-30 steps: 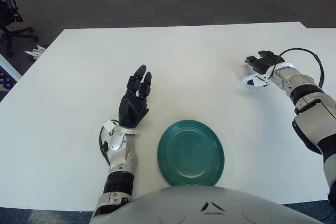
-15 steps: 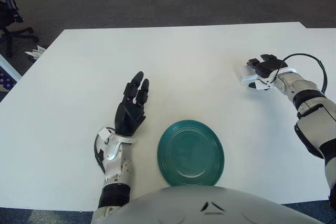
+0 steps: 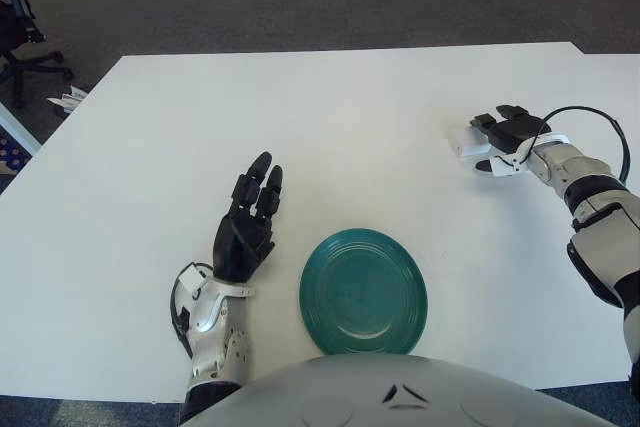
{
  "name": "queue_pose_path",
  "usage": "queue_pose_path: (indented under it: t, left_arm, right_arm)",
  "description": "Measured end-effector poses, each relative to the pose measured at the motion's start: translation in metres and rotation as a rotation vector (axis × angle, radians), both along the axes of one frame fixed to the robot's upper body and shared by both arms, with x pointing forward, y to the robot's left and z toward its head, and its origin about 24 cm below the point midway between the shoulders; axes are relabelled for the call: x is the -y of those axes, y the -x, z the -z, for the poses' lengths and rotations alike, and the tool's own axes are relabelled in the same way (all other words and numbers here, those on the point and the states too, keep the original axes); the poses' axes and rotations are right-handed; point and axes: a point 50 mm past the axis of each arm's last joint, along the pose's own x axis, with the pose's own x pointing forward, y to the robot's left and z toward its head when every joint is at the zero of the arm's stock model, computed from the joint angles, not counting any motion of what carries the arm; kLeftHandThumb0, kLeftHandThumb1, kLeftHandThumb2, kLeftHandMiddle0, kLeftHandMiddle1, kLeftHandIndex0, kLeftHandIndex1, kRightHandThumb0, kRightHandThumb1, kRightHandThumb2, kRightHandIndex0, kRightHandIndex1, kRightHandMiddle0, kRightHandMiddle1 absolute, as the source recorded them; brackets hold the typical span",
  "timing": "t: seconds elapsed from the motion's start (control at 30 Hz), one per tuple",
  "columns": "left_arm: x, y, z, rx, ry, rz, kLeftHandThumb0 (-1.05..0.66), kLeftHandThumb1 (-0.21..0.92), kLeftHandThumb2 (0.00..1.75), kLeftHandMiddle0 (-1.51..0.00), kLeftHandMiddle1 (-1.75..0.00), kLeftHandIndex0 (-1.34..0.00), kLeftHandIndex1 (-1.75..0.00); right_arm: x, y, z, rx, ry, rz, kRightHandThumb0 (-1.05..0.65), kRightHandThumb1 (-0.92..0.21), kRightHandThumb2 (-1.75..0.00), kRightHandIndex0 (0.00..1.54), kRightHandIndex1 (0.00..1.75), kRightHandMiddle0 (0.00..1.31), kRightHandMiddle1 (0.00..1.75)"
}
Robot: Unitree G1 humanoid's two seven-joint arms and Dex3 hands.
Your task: Put the charger into the plate.
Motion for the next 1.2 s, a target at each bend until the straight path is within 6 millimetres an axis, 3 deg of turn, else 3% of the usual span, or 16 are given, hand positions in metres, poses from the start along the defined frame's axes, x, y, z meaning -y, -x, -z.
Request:
queue_pose_path:
  t: [0.4,0.87,1.2]
  left_arm:
    - [0.014,0.025,0.002,-0.027,0.017,-0.020,-0.99,0.92,1.16,-0.09,-0.01,0.00,-0.32]
    - [0.039,0.031,-0.003,-0.016,0.062,-0.016,-1.00,0.92,1.12,-0.12,-0.01,0.00,-0.40]
    - [0.048,0.042,-0.001,-0.075,0.104,-0.042,-1.01,0.92,1.11,-0.12,-0.01,0.00,-0.40]
  right_arm:
    - [0.010,0.007,-0.001,-0.026,0.014,-0.025,-1.00,-0.92,-0.81,0.27,0.01,0.00,0.50]
    - [0.021,0.010,0.001,-0.057,0.065,0.018,-0.99,-0.92,-0.81,0.28,0.01,0.00,0.46]
    - [0.016,0.008,-0.004,-0.115,0.072,-0.005,-0.97,-0.92,-0.79,0.28,0.00,0.00,0.43]
